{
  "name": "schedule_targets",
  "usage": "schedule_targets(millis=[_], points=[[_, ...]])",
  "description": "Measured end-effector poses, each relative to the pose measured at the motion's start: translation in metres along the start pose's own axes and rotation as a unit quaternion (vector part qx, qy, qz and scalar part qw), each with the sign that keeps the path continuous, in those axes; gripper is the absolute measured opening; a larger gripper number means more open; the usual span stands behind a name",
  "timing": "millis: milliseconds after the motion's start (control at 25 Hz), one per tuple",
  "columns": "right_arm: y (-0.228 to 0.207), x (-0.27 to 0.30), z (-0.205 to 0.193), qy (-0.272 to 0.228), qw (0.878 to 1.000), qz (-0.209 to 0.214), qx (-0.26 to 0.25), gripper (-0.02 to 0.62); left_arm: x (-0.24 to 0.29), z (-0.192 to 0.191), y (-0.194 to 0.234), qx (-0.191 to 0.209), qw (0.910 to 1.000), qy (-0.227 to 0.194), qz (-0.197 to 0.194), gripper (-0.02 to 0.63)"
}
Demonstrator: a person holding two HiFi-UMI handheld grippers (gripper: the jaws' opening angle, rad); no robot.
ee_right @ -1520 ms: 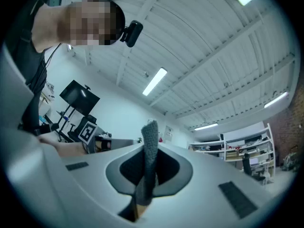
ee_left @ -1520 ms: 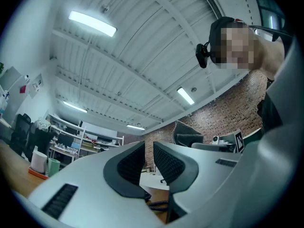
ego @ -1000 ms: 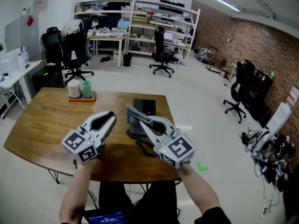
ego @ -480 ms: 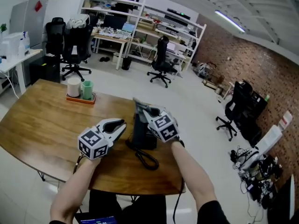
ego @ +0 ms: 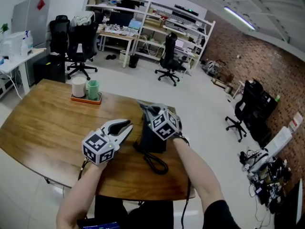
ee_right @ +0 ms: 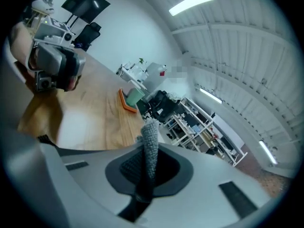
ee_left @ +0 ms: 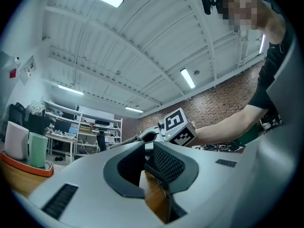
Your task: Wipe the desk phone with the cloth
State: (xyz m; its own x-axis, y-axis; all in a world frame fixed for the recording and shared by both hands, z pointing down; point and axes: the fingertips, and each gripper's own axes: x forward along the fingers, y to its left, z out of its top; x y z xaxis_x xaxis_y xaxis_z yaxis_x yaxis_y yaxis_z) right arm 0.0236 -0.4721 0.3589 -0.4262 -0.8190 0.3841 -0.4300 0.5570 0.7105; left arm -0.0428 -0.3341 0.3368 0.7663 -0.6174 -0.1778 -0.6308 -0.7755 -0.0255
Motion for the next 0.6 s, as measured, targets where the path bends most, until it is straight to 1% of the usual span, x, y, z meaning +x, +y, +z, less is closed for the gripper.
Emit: schedule_targets(millis=[80, 160, 240, 320, 400, 440, 520, 560, 600], points=[[0.007, -0.005, -0.004, 0.001, 1.000, 0.005, -0.008, 0.026, -0.001, 0.001, -0.001, 0.001, 1.0000, 0.002, 0.001, 0.041], [0.020, -0.016, -0.003, -0.004, 0.999, 0.023, -0.022, 0.025, -0.002, 0.002, -0.002, 0.002, 1.0000, 0.002, 0.002, 0.041], [0.043, -0.031, -0.001, -0.014, 0.997, 0.056, -0.044, 0.026, -0.002, 0.003, -0.001, 0.002, 1.0000, 0.002, 0.003, 0.041], [0.071, -0.050, 0.000, -0.025, 0.993, 0.095, -0.072, 0.026, -0.001, 0.004, 0.000, 0.002, 1.0000, 0.001, 0.002, 0.041], [0.103, -0.072, 0.000, -0.036, 0.984, 0.139, -0.109, 0.025, -0.001, 0.003, 0.001, 0.002, 1.0000, 0.002, 0.002, 0.041], [0.119, -0.083, -0.001, -0.038, 0.977, 0.166, -0.129, 0.025, -0.001, 0.003, 0.001, 0.002, 1.0000, 0.003, 0.002, 0.041], [0.150, -0.107, -0.007, -0.035, 0.958, 0.231, -0.168, 0.026, -0.002, 0.002, 0.001, 0.002, 1.0000, 0.003, 0.003, 0.041], [0.158, -0.116, -0.010, -0.032, 0.949, 0.256, -0.182, 0.025, -0.002, 0.002, 0.001, 0.001, 1.0000, 0.003, 0.003, 0.041], [0.159, -0.121, -0.011, -0.031, 0.945, 0.265, -0.187, 0.026, -0.002, 0.002, 0.000, 0.001, 1.0000, 0.004, 0.002, 0.041]])
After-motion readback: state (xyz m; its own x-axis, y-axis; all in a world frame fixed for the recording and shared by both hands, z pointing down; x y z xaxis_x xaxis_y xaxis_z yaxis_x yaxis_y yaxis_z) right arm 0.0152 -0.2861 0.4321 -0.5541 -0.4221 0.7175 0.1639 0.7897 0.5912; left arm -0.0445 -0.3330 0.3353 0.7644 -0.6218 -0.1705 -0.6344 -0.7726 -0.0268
